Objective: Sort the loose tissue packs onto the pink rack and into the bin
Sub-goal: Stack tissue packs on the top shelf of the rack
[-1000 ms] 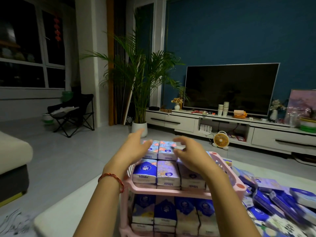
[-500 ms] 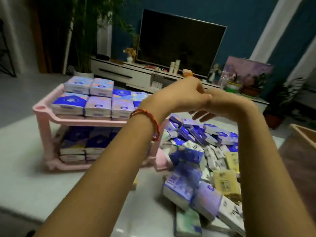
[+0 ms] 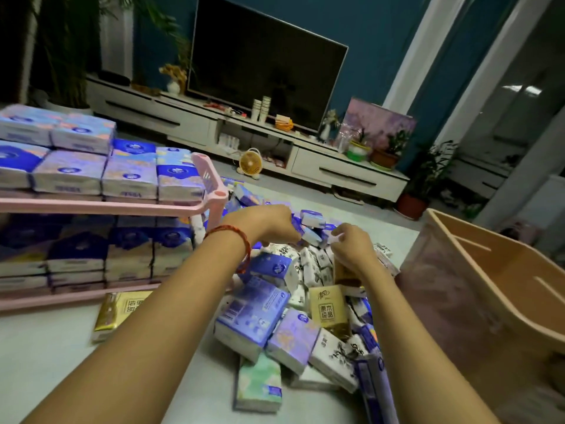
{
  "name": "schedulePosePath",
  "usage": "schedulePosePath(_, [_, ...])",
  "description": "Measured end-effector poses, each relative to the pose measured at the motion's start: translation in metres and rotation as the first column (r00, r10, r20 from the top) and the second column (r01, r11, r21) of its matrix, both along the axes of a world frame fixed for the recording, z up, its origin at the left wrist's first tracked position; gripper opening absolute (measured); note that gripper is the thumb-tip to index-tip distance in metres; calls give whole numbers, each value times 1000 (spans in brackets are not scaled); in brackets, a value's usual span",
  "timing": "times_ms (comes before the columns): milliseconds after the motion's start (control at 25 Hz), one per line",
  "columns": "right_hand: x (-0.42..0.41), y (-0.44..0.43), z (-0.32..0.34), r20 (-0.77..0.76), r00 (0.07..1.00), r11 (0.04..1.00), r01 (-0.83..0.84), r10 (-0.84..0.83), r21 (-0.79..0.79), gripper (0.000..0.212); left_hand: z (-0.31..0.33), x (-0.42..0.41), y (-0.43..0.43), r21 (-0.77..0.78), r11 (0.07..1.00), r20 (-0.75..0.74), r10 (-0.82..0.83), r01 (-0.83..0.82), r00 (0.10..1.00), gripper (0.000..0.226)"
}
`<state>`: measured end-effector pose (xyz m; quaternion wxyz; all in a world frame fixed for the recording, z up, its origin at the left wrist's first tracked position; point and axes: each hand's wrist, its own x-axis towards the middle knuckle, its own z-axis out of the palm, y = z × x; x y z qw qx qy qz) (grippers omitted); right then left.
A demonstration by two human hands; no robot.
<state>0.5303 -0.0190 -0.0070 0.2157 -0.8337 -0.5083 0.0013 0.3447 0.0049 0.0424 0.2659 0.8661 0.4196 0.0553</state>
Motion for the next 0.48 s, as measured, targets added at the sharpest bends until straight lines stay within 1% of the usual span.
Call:
schedulePosePath(80, [-7, 12, -10, 52, 997, 998, -64, 64, 7, 38, -9, -1, 8, 36, 999, 99, 33, -37, 994, 9])
schedulePosePath(120, [-14, 19, -16, 69, 991, 993, -114, 114, -8, 42, -15, -2, 12, 41, 997, 125, 58, -64, 991, 10])
schedulePosePath(200, [-26, 35, -27, 96, 978, 982, -178, 182, -57, 50, -26, -4, 20, 48, 992, 118, 109, -115, 987, 21])
schedulePosePath(280, [-32, 50, -34, 192, 967, 983, -152, 169, -98, 51, -35, -9, 28, 43, 987, 99, 153, -158, 983, 29])
schedulePosePath(400, [-30, 65, -43, 388, 913, 985, -68, 125, -157, 49, -40, -13, 34, 33, 982, 115, 181, -185, 977, 32])
schedulePosePath(480, [-31, 73, -46, 412, 904, 982, -38, 113, -185, 47, -43, -9, 34, 20, 982, 142, 184, -188, 973, 31])
